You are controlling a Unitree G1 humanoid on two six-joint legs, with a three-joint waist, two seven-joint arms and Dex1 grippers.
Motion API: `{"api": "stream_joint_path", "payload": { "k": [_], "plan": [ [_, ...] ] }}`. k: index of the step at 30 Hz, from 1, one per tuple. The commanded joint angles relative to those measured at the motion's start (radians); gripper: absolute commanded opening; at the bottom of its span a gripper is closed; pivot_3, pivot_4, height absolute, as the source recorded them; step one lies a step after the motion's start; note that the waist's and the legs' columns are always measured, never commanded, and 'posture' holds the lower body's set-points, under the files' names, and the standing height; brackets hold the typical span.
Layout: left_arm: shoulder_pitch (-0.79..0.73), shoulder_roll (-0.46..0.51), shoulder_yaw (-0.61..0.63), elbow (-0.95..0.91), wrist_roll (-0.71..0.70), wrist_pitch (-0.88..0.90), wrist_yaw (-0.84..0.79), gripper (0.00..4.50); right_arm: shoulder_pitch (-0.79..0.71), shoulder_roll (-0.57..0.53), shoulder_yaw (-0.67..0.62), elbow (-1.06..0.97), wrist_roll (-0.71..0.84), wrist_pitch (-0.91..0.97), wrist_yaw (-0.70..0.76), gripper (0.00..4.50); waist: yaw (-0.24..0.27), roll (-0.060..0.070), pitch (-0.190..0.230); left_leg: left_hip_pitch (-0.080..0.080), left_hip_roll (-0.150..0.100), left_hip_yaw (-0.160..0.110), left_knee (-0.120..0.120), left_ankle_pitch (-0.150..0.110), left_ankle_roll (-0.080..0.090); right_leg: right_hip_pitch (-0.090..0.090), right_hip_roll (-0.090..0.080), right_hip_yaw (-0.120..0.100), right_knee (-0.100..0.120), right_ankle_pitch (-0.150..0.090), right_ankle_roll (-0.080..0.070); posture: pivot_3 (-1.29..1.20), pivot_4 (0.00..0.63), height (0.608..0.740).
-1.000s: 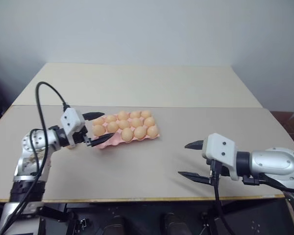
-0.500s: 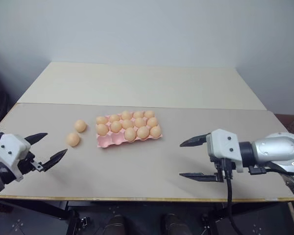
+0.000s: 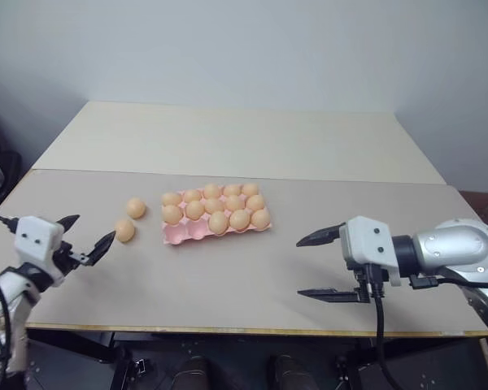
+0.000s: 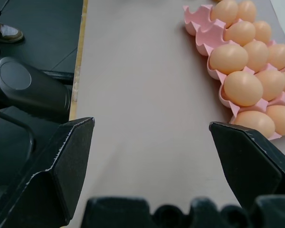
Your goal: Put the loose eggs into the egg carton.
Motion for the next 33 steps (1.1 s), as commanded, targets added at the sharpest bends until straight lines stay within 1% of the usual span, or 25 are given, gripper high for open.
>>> {"api": "stream_joint_path", "payload": {
  "k": [1,3,7,12,16,20,21,22,26,30,31,33],
  "plan": [
    [-0.051,-0.007,-0.047,0.054,0.031,-0.042,0.025,4.48,0.006,-0.004,-0.037,-0.033,0.007,0.008,-0.018,4.5,-0.001,0.0,0.0,0.0,0.0,0.0,0.0,0.0,0.0,0.0,0.0,0.0,0.0,0.0,0.0,0.0,0.15,0.74],
    [-0.083,-0.024,-0.09,0.112,0.058,-0.069,0.036,4.48,0.015,-0.006,-0.043,-0.041,0.006,0.017,-0.032,4.5,-0.004,0.0,0.0,0.0,0.0,0.0,0.0,0.0,0.0,0.0,0.0,0.0,0.0,0.001,-0.001,0.0,0.15,0.74],
    [-0.142,-0.048,-0.134,0.204,0.08,-0.1,0.05,4.48,0.039,-0.013,-0.045,-0.062,-0.003,0.029,-0.059,4.5,-0.003,-0.001,0.0,0.0,0.0,0.0,0.0,0.0,0.0,0.0,0.0,0.0,0.001,0.001,-0.001,0.0,0.15,0.74],
    [-0.2,-0.057,-0.159,0.275,0.093,-0.111,0.076,4.48,0.058,-0.018,-0.057,-0.084,0.006,0.043,-0.077,4.5,-0.001,-0.001,-0.001,0.0,0.0,0.0,0.0,0.0,0.0,0.0,0.0,0.0,0.001,0.001,0.0,0.0,0.15,0.74],
    [-0.195,-0.051,-0.176,0.274,0.087,-0.105,0.052,3.58,0.07,-0.021,-0.065,-0.089,0.004,0.051,-0.084,4.5,-0.003,-0.001,-0.001,0.0,0.0,0.0,0.0,0.0,0.0,0.0,0.0,0.0,0.001,0.002,0.0,0.0,0.15,0.74],
    [-0.179,-0.053,-0.181,0.254,0.098,-0.09,0.08,2.2,0.074,-0.02,-0.052,-0.091,-0.011,0.046,-0.092,4.5,-0.003,-0.001,-0.001,0.0,0.0,0.0,0.0,0.0,0.0,0.0,0.0,0.001,0.001,0.002,0.0,0.0,0.15,0.74],
    [-0.177,-0.052,-0.183,0.253,0.106,-0.094,0.09,1.94,0.072,-0.019,-0.052,-0.09,-0.011,0.046,-0.091,4.5,-0.003,-0.001,-0.001,0.0,0.0,0.0,0.0,0.0,0.0,0.0,0.0,0.001,0.001,0.002,0.0,0.0,0.15,0.74],
    [-0.171,-0.05,-0.183,0.244,0.107,-0.095,0.091,1.81,0.07,-0.018,-0.051,-0.089,-0.012,0.045,-0.091,4.5,-0.002,-0.001,-0.001,0.0,0.0,0.0,0.0,0.0,0.0,0.0,0.0,0.001,0.001,0.002,0.0,0.0,0.15,0.74],
    [-0.128,-0.042,-0.165,0.163,0.078,-0.09,0.066,1.77,0.063,-0.017,-0.051,-0.086,-0.017,0.041,-0.088,4.5,-0.005,-0.001,-0.001,0.0,0.0,0.0,0.0,0.0,0.0,0.0,0.0,0.001,0.001,0.002,0.0,0.0,0.15,0.74],
    [-0.039,-0.01,-0.126,0.015,-0.032,-0.078,-0.053,1.77,0.06,-0.019,-0.059,-0.088,-0.015,0.045,-0.088,4.5,-0.007,-0.001,-0.001,0.0,0.0,0.0,0.0,0.0,0.0,0.0,0.0,0.001,0.0,0.001,-0.001,0.0,0.15,0.74],
    [-0.032,-0.006,-0.116,-0.012,-0.053,-0.1,-0.077,1.77,0.061,-0.02,-0.063,-0.088,-0.014,0.046,-0.088,4.5,-0.006,-0.001,-0.001,0.0,0.0,0.0,0.0,0.0,0.0,0.0,0.0,0.0,0.0,0.001,-0.001,0.0,0.15,0.74],
    [-0.053,-0.007,-0.099,-0.068,-0.122,-0.07,-0.097,1.77,0.061,-0.021,-0.065,-0.087,-0.014,0.045,-0.088,4.5,-0.001,-0.001,-0.001,0.0,0.0,0.0,0.0,0.0,0.0,0.0,0.0,0.0,0.001,0.0,-0.001,0.0,0.15,0.74]
  ]
}}
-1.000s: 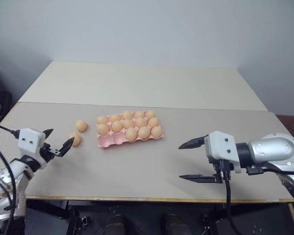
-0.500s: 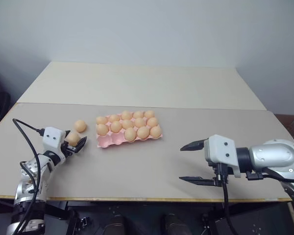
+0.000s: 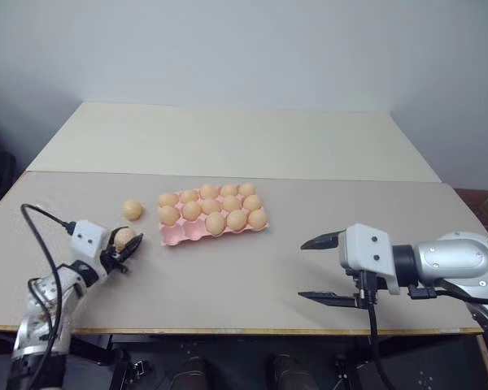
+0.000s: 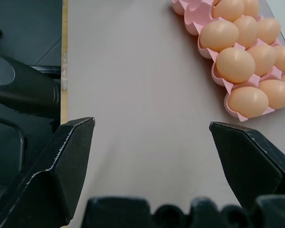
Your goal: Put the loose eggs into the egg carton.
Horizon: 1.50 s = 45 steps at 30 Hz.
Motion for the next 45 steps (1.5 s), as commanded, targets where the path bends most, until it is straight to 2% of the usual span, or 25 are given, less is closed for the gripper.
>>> {"api": "stream_joint_path", "payload": {
  "k": [1,5,13,27,35,40,45],
  "plan": [
    [-0.049,0.023,0.039,-0.129,-0.116,0.007,-0.065,1.77,-0.013,-0.01,-0.036,-0.018,0.004,-0.003,-0.003,4.5,0.007,0.0,0.0,0.0,0.0,0.0,0.0,0.0,0.0,0.0,0.0,0.0,0.0,0.0,0.0,0.0,0.15,0.74],
    [-0.129,0.031,-0.033,-0.149,-0.137,0.019,-0.143,1.77,-0.03,0.0,-0.023,-0.015,-0.004,-0.005,-0.013,4.5,0.012,0.0,0.0,0.0,-0.001,0.0,0.0,0.0,0.0,0.001,0.0,0.0,0.0,0.0,0.001,0.0,0.15,0.74],
    [-0.291,0.023,-0.206,0.01,-0.038,-0.046,-0.263,1.77,0.007,0.015,-0.04,-0.067,0.006,0.029,-0.082,4.5,0.001,0.0,0.0,0.0,-0.001,-0.001,0.0,0.0,0.0,0.001,0.002,0.001,0.0,0.001,0.002,0.0,0.15,0.74],
    [-0.473,-0.08,-0.281,0.324,0.021,-0.151,-0.353,1.77,0.071,0.01,-0.117,-0.152,0.036,0.093,-0.154,4.5,0.005,-0.001,0.0,0.0,-0.001,-0.001,0.001,0.0,0.001,0.002,0.001,0.001,0.0,0.002,0.005,0.0,0.15,0.74],
    [-0.499,-0.096,-0.287,0.393,0.062,-0.22,-0.353,4.28,0.099,0.014,-0.13,-0.17,0.045,0.095,-0.184,4.5,0.003,-0.001,-0.001,-0.001,-0.001,-0.002,0.001,0.0,0.001,0.002,0.002,0.001,0.0,0.003,0.006,0.0,0.15,0.74],
    [-0.498,-0.094,-0.244,0.369,0.025,-0.221,-0.348,4.28,0.105,0.013,-0.125,-0.164,0.042,0.085,-0.187,4.5,0.003,-0.001,-0.001,-0.001,-0.001,-0.002,0.001,0.001,0.001,0.002,0.002,0.001,0.0,0.003,0.006,0.0,0.15,0.74],
    [-0.402,-0.034,-0.184,0.215,-0.027,-0.154,-0.349,4.28,0.101,0.008,-0.128,-0.149,0.042,0.07,-0.167,4.5,-0.005,-0.001,-0.001,-0.001,-0.001,-0.002,0.001,0.0,0.001,0.002,0.002,0.001,0.0,0.003,0.007,0.0,0.15,0.74]
  ]
}}
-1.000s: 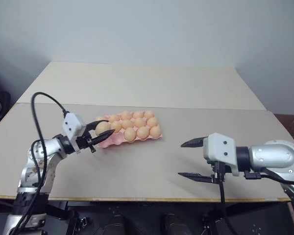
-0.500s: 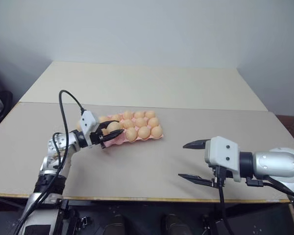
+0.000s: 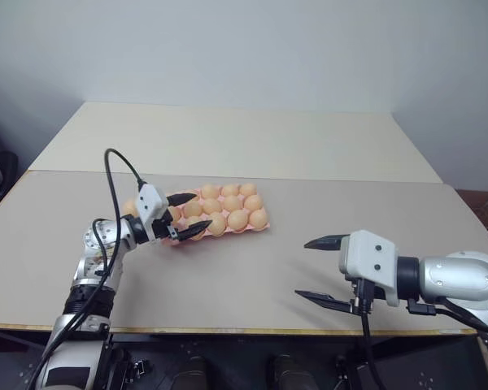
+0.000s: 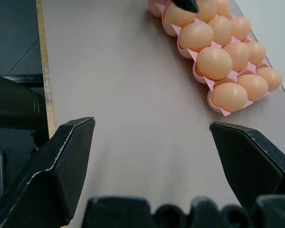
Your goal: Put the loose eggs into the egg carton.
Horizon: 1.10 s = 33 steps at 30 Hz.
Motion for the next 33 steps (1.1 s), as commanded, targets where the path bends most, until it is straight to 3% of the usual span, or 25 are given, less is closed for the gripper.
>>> {"api": "stream_joint_path", "payload": {
  "k": [1,9,18,26,33],
  "plan": [
    [0.1,0.077,0.079,-0.164,-0.053,0.053,0.012,4.28,-0.014,-0.01,-0.048,-0.001,0.012,-0.021,0.019,4.5,-0.01,0.0,0.0,0.0,0.0,0.0,0.0,0.0,0.0,0.0,0.0,0.0,0.0,0.0,0.0,0.0,0.15,0.74],
    [0.395,0.209,0.306,-0.395,-0.1,0.158,0.119,4.28,-0.054,-0.004,-0.051,0.042,0.047,-0.06,0.093,4.5,-0.019,0.0,0.0,0.001,0.001,0.0,0.0,0.0,0.0,0.0,-0.001,0.0,0.001,-0.004,-0.005,0.0,0.15,0.74],
    [0.538,0.191,0.419,-0.434,-0.091,0.167,0.245,4.28,-0.087,0.01,-0.036,0.092,0.047,-0.138,0.175,4.5,-0.008,0.0,0.0,0.001,0.001,0.001,0.0,0.0,0.0,0.0,-0.002,-0.001,0.0,-0.004,-0.005,0.0,0.15,0.74],
    [0.47,0.16,0.389,-0.357,-0.047,0.149,0.354,4.28,-0.097,0.012,-0.018,0.104,0.029,-0.168,0.188,4.5,-0.002,0.0,0.0,0.001,0.001,0.001,0.0,0.0,0.0,-0.001,-0.002,-0.001,0.0,-0.004,-0.006,0.0,0.15,0.74],
    [0.261,0.148,0.291,-0.044,0.067,0.025,0.391,4.28,-0.088,0.011,-0.016,0.083,0.029,-0.149,0.162,4.5,0.006,-0.001,0.0,0.001,0.0,0.002,0.0,0.0,0.0,0.0,-0.001,-0.001,-0.001,-0.003,-0.006,0.0,0.15,0.74]
  ]
}}
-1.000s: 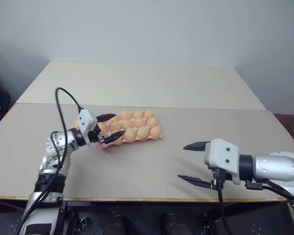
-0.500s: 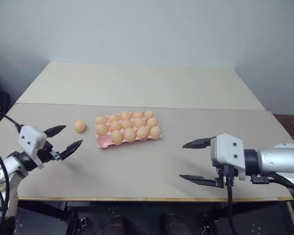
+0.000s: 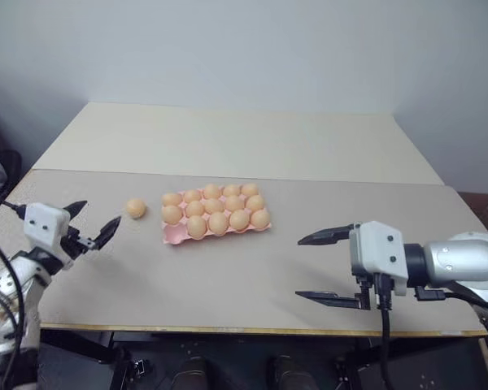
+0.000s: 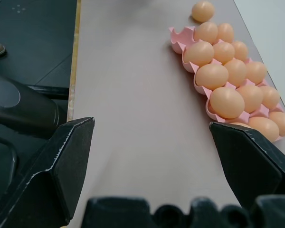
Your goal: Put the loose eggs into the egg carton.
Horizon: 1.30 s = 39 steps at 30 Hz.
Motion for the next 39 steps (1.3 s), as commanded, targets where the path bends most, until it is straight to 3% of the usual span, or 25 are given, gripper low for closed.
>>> {"api": "stream_joint_path", "payload": {
  "k": [1,10,23,26,32,39],
  "plan": [
    [-0.081,0.0,-0.046,0.13,0.038,-0.078,-0.015,4.28,-0.002,-0.008,-0.028,-0.031,-0.001,-0.005,-0.015,4.5,0.0,0.0,0.0,0.0,0.0,0.0,0.0,0.0,0.0,0.0,0.0,0.0,0.0,0.0,-0.001,0.0,0.15,0.74],
    [-0.291,-0.064,-0.141,0.44,0.082,-0.171,-0.033,4.28,0.009,-0.03,-0.071,-0.078,0.035,0.051,-0.06,4.5,0.0,-0.001,-0.001,0.0,0.0,0.0,0.0,0.0,0.0,0.0,0.0,0.0,0.0,0.003,0.002,0.0,0.15,0.74],
    [-0.498,-0.132,-0.216,0.784,0.201,-0.281,0.122,4.28,0.048,-0.041,-0.095,-0.098,0.042,0.087,-0.098,4.5,0.0,-0.002,-0.001,-0.001,0.0,-0.001,0.0,0.0,0.0,0.0,0.0,0.0,0.0,0.006,0.004,0.0,0.15,0.74],
    [-0.498,-0.134,-0.214,0.795,0.199,-0.292,0.121,3.71,0.054,-0.04,-0.097,-0.097,0.039,0.085,-0.1,4.5,0.0,-0.002,-0.001,-0.001,0.0,-0.001,0.0,0.0,0.0,0.0,0.0,0.0,0.0,0.006,0.004,0.0,0.15,0.74],
    [-0.488,-0.137,-0.198,0.791,0.184,-0.3,0.138,1.9,0.05,-0.039,-0.084,-0.093,0.032,0.08,-0.1,4.5,0.0,-0.002,-0.001,-0.001,0.0,-0.001,0.0,0.0,0.0,0.0,0.0,0.0,0.001,0.006,0.004,0.0,0.15,0.74],
    [-0.384,-0.11,-0.199,0.616,0.165,-0.307,0.09,1.87,0.042,-0.037,-0.069,-0.086,0.023,0.073,-0.097,4.5,-0.007,-0.002,-0.001,0.0,0.0,-0.001,0.0,0.0,0.0,0.0,0.0,0.0,0.001,0.006,0.003,0.0,0.15,0.74]
  ]
}}
